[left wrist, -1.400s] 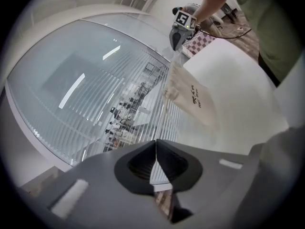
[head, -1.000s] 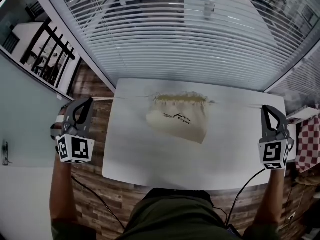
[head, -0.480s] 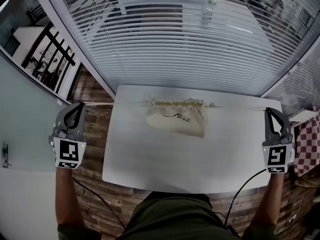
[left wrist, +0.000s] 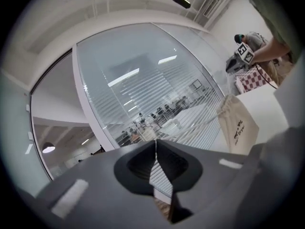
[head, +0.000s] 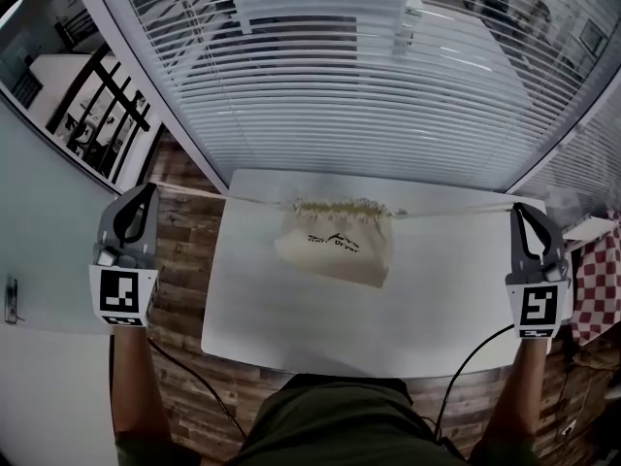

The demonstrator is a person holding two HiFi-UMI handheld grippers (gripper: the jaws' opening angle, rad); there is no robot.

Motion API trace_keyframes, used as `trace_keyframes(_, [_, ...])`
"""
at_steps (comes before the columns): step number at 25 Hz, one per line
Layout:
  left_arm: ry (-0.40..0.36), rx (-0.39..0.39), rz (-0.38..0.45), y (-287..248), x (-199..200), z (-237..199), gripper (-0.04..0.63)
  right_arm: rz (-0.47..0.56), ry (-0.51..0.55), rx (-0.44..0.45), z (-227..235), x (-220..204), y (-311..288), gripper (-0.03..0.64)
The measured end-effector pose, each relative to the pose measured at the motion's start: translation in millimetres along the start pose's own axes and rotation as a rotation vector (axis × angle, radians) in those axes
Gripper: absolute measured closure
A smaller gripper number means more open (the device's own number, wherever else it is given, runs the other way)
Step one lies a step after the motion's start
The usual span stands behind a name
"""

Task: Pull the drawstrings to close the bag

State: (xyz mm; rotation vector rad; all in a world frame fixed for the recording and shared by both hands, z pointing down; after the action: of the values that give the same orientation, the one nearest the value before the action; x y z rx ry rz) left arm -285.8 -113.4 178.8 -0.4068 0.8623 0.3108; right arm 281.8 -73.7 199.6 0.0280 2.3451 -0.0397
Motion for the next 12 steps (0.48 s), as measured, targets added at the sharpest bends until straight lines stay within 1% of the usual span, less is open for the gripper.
trace_keyframes(4, [-0.004,0.017,0.027,4.8,6.4,-4.0,0.581,0.035,-0.025,-0.008,0.4,10.2,3.1,0.601])
trace_keyframes(7, [0.005,0.016,0.040,4.6,9.1,-3.5,0.581,0.037,-0.035,-0.014,-3.0,9.0,4.2,0.601])
trace_keyframes(12, [-0.004,0.009,0.037,5.2,11.9,-1.1,0.581,0.042,-0.029,-0.001,-5.1,11.7,5.3,0.601])
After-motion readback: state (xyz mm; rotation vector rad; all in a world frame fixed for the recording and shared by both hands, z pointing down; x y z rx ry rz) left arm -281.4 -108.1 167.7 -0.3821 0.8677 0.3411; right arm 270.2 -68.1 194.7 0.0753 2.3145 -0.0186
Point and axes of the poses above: the fingertips, and each gripper's own axes: y backward along the fingers, z to its right, x out of its top, the point moved 8 cm from there along y, backward along the fingers, and after that the axes turned 11 degrees about -x, right-handed, at the moved point
